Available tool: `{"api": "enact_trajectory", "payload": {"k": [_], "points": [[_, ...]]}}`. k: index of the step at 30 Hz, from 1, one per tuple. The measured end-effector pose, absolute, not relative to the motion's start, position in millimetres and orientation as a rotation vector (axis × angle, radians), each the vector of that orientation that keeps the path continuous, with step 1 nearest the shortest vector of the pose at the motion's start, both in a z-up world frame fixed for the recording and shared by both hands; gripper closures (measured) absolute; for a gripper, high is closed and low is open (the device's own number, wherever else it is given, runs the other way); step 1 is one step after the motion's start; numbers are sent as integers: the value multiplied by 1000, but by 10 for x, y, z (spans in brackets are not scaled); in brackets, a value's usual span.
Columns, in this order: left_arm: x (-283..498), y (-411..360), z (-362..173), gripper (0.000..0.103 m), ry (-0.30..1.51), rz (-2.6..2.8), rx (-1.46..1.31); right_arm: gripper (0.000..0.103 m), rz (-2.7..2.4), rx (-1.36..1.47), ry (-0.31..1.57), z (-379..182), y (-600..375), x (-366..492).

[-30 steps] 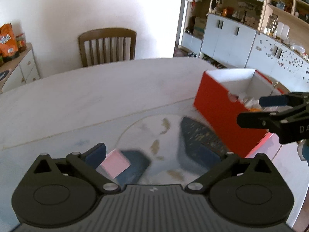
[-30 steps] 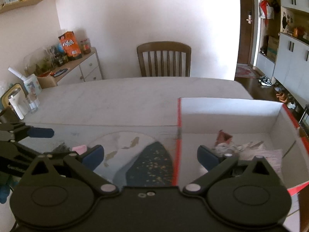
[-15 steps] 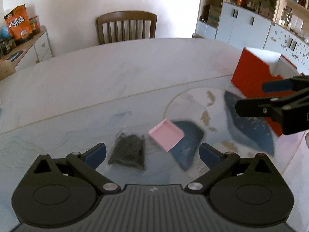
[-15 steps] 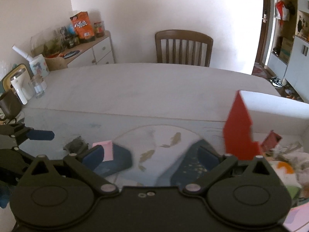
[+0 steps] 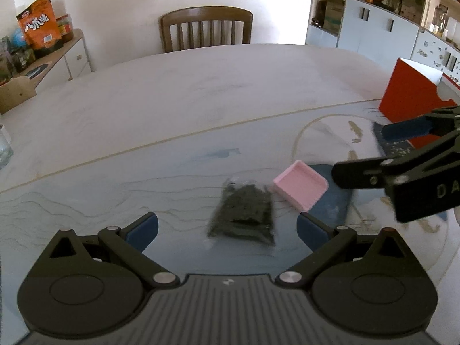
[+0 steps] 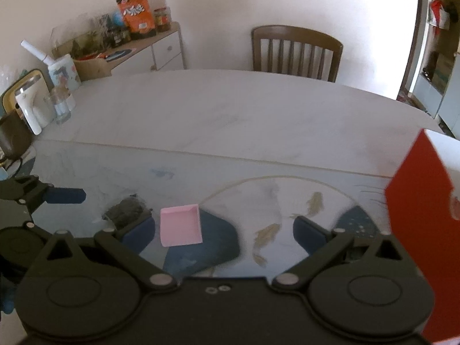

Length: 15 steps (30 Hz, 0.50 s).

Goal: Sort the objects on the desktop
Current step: 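Grasp small black bag with left gripper while right gripper grasps pink tray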

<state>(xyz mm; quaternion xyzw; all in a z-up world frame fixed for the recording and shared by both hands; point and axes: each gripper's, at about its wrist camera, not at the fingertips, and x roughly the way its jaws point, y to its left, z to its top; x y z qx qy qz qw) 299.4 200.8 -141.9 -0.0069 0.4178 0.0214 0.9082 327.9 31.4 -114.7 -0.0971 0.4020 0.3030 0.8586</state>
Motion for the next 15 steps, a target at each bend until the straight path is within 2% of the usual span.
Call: {"api": "enact_trajectory", "payload": {"k": [15], "points": [[3069,2036,-1529,1,848,39,23,10,648,-246,922,-1388,674,3378]]}}
